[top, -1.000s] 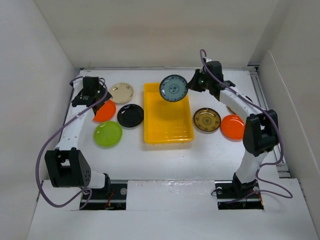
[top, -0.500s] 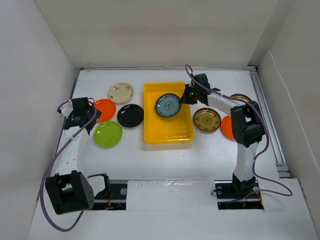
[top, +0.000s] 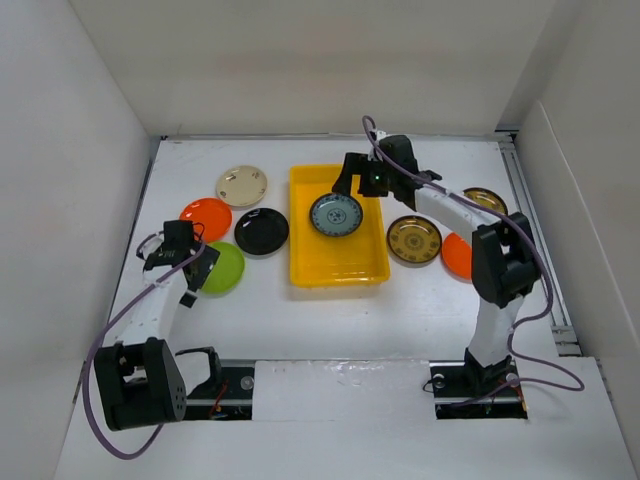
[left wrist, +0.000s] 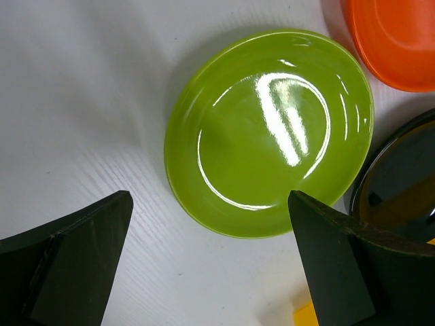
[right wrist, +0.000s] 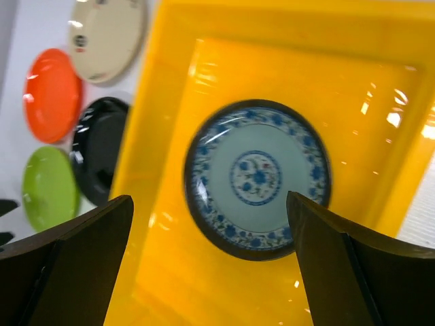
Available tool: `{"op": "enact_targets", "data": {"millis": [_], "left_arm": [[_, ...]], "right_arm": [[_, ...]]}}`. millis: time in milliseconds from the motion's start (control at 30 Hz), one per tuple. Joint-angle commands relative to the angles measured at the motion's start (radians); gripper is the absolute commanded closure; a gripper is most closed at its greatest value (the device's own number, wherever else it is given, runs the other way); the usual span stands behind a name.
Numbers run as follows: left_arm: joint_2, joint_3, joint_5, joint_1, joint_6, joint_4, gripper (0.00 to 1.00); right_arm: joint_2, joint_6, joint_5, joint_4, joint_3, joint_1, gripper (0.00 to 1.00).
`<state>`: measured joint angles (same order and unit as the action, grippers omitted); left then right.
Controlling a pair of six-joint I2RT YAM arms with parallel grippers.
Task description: Place the plates into the plastic bin on the countertop
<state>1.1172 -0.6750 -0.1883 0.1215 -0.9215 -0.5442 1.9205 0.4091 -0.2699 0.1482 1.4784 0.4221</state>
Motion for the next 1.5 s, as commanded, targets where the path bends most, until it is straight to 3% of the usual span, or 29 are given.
{"op": "enact_targets", "data": {"millis": [0, 67, 333, 467, 500, 533, 767, 833, 1100, 1300, 1467], "left_arm": [[0.015, 0.003, -0.016, -0.013, -0.051, -0.025, 0.0], [0.015, 0.029, -0.016, -0.013, -0.076, -0.025, 0.0], [0.044, 0.144, 0.013, 0.032, -0.112, 0.081, 0.23], [0.053, 0.173, -0.008, 0.032, -0.134, 0.128, 0.46], [0.065, 0.189, -0.008, 0.032, -0.145, 0.128, 0.58], [0.066, 0.189, -0.019, 0.032, -0.154, 0.119, 0.64], [0.03, 0.199, -0.048, 0.032, -0.175, 0.119, 0.82], [0.03, 0.199, -0.048, 0.032, -0.175, 0.119, 1.0], [-0.094, 0.184, 0.058, 0.015, -0.166, 0.047, 1.0], [-0.324, -0.021, -0.005, -0.013, -0.156, -0.123, 1.0], [-0.347, -0.181, 0.007, -0.013, -0.019, -0.06, 1.0]], "right_arm": [[-0.103, -0.035, -0.04, -0.053, 0.055, 0.04, 0.0], [-0.123, -0.035, -0.06, -0.053, 0.056, 0.049, 0.0], [-0.254, -0.044, -0.103, -0.053, 0.013, 0.058, 0.0], [-0.331, -0.053, -0.113, -0.053, -0.036, 0.049, 0.01], [-0.347, -0.053, -0.114, -0.053, -0.047, 0.04, 0.01], [-0.379, -0.053, -0.114, -0.053, -0.068, 0.04, 0.01], [-0.468, -0.053, -0.123, -0.053, -0.122, 0.009, 0.01], [-0.494, -0.053, -0.133, -0.053, -0.133, 0.0, 0.01], [-0.526, -0.044, -0.143, -0.053, -0.133, 0.0, 0.02], [-0.548, -0.035, -0.153, -0.053, -0.133, -0.009, 0.02], [-0.571, -0.026, -0.153, -0.053, -0.142, -0.057, 0.02]]}}
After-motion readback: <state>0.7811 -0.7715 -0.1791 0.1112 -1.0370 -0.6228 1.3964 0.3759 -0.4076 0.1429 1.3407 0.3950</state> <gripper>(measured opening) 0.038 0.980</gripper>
